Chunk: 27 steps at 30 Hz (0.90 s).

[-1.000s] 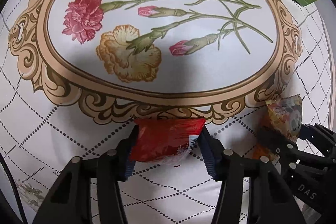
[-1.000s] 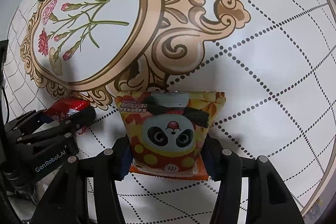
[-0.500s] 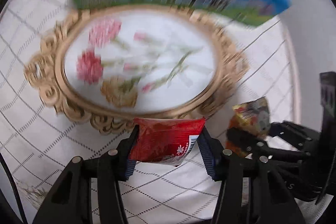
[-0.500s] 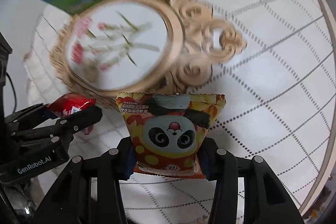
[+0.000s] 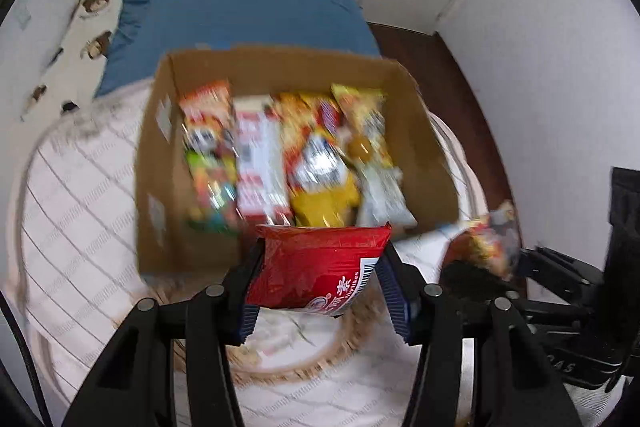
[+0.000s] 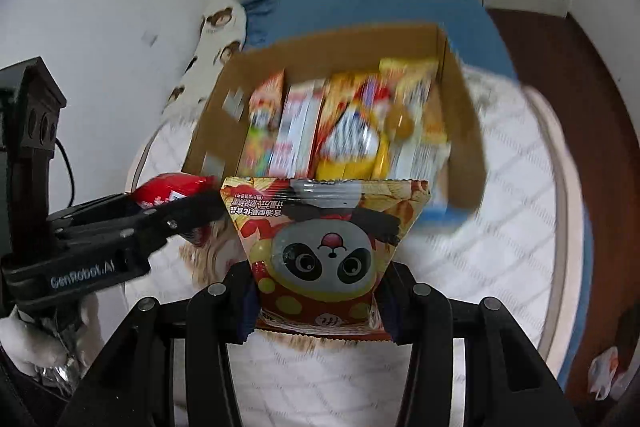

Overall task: Organize snacks
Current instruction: 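Carry both snacks into the cardboard box and open both tools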

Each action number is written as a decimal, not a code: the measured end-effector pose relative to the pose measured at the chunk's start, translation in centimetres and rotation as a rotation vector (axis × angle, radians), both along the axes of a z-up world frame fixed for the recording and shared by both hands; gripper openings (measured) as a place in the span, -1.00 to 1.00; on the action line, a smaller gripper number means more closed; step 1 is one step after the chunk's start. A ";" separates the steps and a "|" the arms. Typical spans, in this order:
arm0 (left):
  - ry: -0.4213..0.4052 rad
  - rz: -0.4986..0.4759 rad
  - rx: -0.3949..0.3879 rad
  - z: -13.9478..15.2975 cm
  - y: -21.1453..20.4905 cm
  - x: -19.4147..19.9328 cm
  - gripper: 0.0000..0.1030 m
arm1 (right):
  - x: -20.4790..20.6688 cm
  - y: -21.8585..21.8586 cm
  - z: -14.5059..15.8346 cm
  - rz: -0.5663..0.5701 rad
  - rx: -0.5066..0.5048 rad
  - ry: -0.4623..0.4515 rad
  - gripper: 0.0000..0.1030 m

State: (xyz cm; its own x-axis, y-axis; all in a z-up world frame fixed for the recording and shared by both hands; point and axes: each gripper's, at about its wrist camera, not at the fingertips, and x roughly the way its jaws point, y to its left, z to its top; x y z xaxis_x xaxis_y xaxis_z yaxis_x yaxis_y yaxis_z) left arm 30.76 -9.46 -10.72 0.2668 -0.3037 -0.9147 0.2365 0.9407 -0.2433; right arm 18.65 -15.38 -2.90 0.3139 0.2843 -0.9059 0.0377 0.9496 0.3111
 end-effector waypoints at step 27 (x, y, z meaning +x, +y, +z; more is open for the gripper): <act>0.274 0.016 0.296 -13.9 2.9 13.1 0.77 | 15.1 -0.8 -14.0 -0.002 -0.140 0.359 0.86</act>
